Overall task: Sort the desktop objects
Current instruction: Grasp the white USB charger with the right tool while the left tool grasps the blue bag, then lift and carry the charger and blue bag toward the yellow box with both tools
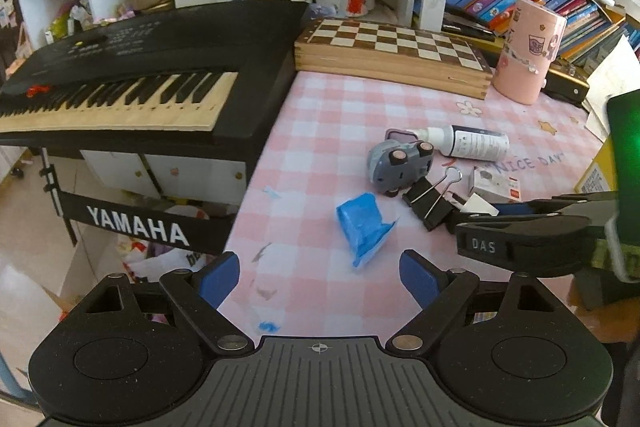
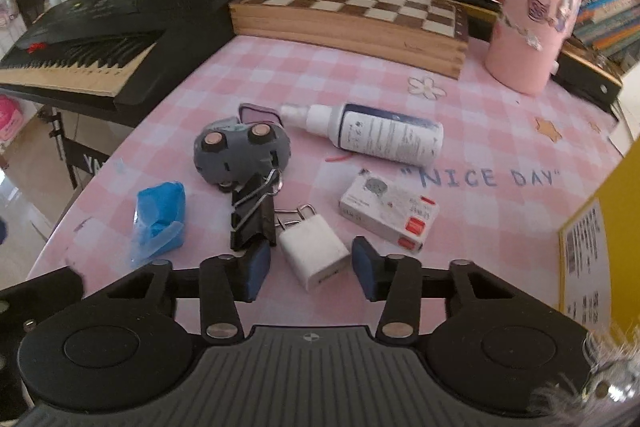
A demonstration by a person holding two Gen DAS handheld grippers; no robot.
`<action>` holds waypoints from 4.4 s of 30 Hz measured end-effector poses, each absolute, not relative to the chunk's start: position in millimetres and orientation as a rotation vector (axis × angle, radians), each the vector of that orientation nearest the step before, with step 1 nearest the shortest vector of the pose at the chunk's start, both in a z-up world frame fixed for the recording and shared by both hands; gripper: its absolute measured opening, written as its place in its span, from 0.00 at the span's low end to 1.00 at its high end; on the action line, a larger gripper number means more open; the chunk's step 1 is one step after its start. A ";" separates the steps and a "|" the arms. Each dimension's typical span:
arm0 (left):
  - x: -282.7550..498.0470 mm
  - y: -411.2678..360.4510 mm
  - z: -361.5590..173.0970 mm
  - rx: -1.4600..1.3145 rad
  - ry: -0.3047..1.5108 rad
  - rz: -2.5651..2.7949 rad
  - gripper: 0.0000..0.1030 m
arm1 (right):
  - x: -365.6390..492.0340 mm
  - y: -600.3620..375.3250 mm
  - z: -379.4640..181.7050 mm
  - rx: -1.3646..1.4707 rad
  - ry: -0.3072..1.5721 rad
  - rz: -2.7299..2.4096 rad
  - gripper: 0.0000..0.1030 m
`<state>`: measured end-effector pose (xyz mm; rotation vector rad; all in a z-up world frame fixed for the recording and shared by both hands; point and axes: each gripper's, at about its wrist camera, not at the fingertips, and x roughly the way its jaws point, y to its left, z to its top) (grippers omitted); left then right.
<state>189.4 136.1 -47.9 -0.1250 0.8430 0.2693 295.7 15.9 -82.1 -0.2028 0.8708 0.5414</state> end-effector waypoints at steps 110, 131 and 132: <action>21.9 25.0 3.1 -0.103 0.719 -0.364 0.33 | 8.4 -159.7 -11.5 0.157 0.849 0.166 0.33; 47.3 -18.9 0.6 -0.062 0.734 -0.472 0.33 | 11.1 -203.3 -11.9 0.205 0.851 0.042 0.33; 49.5 -20.8 0.3 -0.063 0.736 -0.473 0.33 | 12.7 -205.1 -12.0 0.204 0.851 0.042 0.33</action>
